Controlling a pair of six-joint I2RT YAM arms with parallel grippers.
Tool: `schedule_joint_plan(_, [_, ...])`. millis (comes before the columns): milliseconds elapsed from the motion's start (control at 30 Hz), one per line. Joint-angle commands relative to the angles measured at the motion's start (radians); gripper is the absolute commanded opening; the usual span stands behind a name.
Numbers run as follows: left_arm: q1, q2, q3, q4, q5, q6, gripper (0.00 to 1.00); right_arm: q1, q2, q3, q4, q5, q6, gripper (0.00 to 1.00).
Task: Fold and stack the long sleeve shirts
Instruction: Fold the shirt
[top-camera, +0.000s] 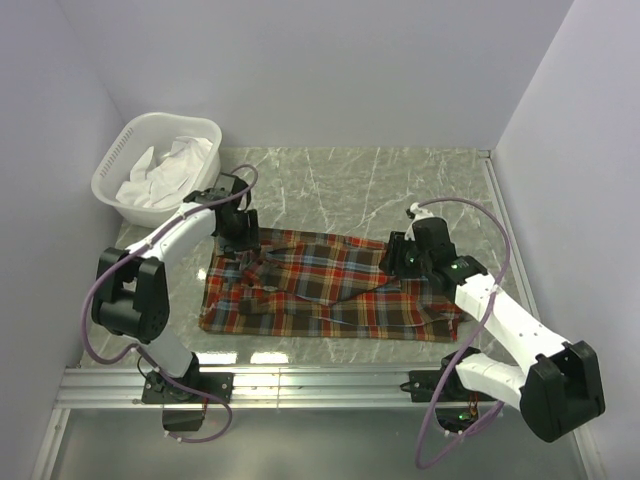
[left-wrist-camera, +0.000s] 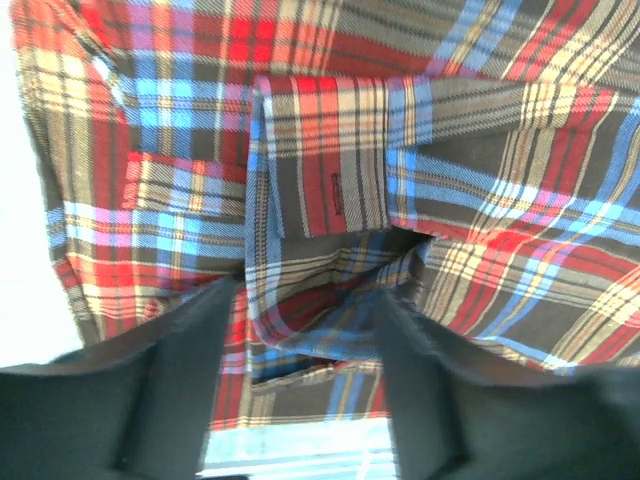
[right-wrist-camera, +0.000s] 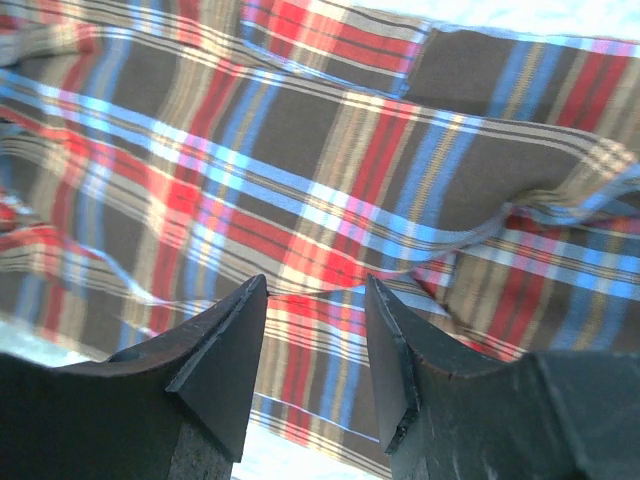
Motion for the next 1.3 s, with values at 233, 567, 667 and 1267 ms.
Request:
schedule_joint_plan(233, [-0.007, -0.269, -0.027, 0.144, -0.025, -0.096, 0.74, 0.005, -0.022, -0.072, 0.297, -0.310, 0.136, 0.53])
schedule_joint_plan(567, [-0.068, -0.188, -0.197, 0.422, 0.095, -0.215, 0.71, -0.049, 0.127, -0.072, 0.424, -0.281, 0.276, 0.52])
schedule_joint_plan(667, [-0.070, -0.144, -0.249, 0.497, 0.055, -0.261, 0.70, -0.110, 0.188, -0.107, 0.508, -0.282, 0.342, 0.52])
schedule_joint_plan(1267, [-0.093, -0.078, -0.330, 0.533, -0.025, -0.288, 0.72, -0.481, 0.176, -0.267, 0.460, -0.149, 0.396, 0.51])
